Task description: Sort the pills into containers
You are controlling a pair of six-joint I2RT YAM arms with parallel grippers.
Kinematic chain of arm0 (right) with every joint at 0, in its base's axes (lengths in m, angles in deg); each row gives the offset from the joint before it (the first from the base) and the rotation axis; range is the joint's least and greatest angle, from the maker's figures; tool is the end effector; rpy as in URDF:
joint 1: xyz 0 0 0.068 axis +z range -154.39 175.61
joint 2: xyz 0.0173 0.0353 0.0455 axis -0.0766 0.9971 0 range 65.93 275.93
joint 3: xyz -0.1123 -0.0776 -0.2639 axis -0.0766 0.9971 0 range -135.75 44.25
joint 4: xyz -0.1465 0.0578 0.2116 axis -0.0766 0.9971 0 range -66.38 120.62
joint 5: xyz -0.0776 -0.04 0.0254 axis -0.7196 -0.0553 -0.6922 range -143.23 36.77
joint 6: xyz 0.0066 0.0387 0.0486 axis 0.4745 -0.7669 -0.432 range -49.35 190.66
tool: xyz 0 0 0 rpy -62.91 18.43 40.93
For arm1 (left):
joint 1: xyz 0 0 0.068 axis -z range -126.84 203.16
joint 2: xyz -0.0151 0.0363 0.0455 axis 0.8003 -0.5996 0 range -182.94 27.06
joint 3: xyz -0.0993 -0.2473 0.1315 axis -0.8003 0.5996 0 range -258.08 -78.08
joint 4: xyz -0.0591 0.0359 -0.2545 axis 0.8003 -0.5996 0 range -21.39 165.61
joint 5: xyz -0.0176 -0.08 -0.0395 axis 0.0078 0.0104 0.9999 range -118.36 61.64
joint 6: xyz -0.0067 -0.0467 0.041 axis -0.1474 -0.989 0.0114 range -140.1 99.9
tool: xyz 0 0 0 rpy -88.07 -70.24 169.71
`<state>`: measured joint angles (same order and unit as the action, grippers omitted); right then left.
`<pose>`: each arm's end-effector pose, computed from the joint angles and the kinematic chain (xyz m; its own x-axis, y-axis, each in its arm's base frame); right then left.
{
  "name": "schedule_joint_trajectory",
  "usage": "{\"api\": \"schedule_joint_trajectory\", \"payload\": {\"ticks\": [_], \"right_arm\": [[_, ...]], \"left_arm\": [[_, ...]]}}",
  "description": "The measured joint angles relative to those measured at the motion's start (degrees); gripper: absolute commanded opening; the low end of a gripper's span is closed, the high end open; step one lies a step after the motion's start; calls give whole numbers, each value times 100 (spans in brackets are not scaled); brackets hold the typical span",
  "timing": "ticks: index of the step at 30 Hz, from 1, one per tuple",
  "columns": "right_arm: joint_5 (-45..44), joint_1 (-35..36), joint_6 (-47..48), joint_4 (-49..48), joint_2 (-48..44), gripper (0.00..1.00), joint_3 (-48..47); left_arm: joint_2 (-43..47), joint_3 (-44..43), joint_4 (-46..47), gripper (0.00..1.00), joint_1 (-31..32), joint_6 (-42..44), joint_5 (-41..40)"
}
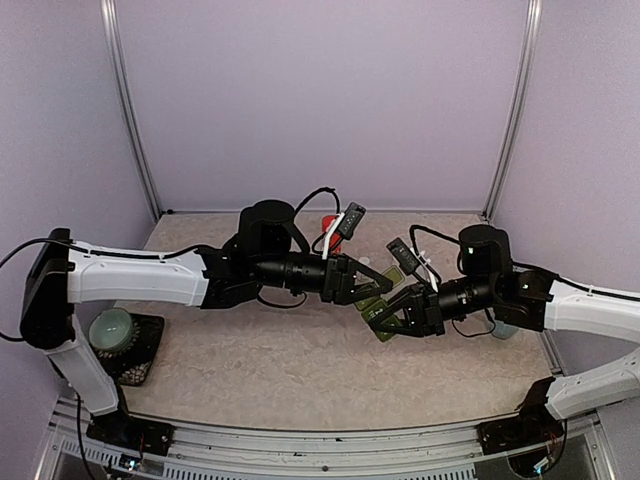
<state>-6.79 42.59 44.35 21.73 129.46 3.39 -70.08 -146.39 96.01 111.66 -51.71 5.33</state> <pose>0.1402 0.2008 0.2943 -0.6450 -0.2437 -0.7243 -0.7588 0.0923 0.6447 0.1938 -0.3669 0.3170 -0.5873 0.1237 -0.7999 0.8083 0.0371 -0.5877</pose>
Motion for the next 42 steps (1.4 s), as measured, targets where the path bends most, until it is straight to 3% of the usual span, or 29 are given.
{"api": "schedule_joint_trajectory", "payload": {"ticks": [28,35,42], "right_arm": [[-750,61,927,1388,-22,0,-249],[-686,66,984,1451,-20,0,-249],[-363,66,883,1211,-20,1,-249]], "left_arm": [[-286,-846,-1788,43,-160,-83,-315],[-258,-802,-1867,61,-201,-11,-426],[264,-289,-1650,69,-446,-26,-573]]}}
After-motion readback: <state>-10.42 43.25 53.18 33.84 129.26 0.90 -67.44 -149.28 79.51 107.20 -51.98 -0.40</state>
